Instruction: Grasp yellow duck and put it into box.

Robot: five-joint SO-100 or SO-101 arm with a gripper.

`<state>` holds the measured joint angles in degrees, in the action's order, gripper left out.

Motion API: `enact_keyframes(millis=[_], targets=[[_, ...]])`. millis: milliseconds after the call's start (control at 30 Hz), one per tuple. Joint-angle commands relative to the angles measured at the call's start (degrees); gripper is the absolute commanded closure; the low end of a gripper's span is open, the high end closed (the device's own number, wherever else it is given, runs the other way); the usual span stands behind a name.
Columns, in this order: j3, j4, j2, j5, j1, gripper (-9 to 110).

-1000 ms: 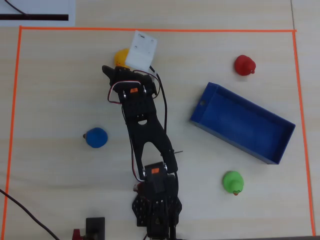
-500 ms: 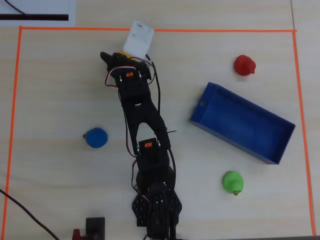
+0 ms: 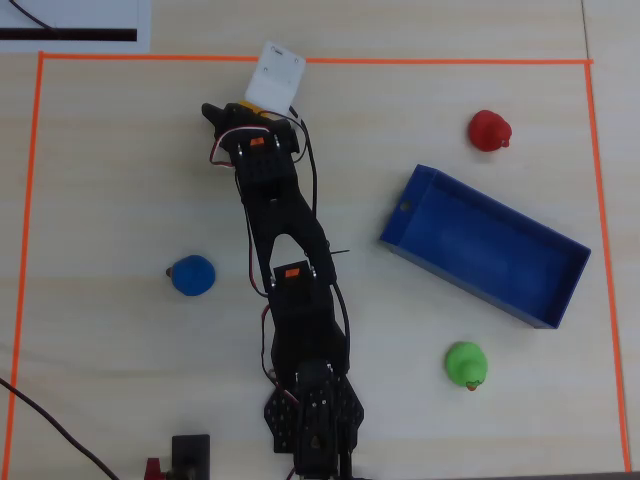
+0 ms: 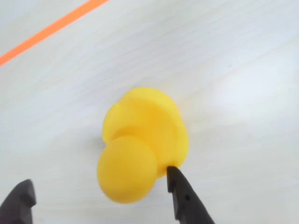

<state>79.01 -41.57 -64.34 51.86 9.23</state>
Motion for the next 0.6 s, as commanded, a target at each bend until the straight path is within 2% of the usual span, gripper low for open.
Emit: enact_keyframes(millis=[0, 167, 333, 567], targets=[[-3.96, 1.67, 0.44, 0.7, -1.49, 65], [-5.54, 2.9, 2.2, 1.49, -2.29, 73], [-5.19, 4.83, 3.08, 1.85, -2.72, 101], [-4.66, 3.52, 1.93, 1.93, -3.69, 101]])
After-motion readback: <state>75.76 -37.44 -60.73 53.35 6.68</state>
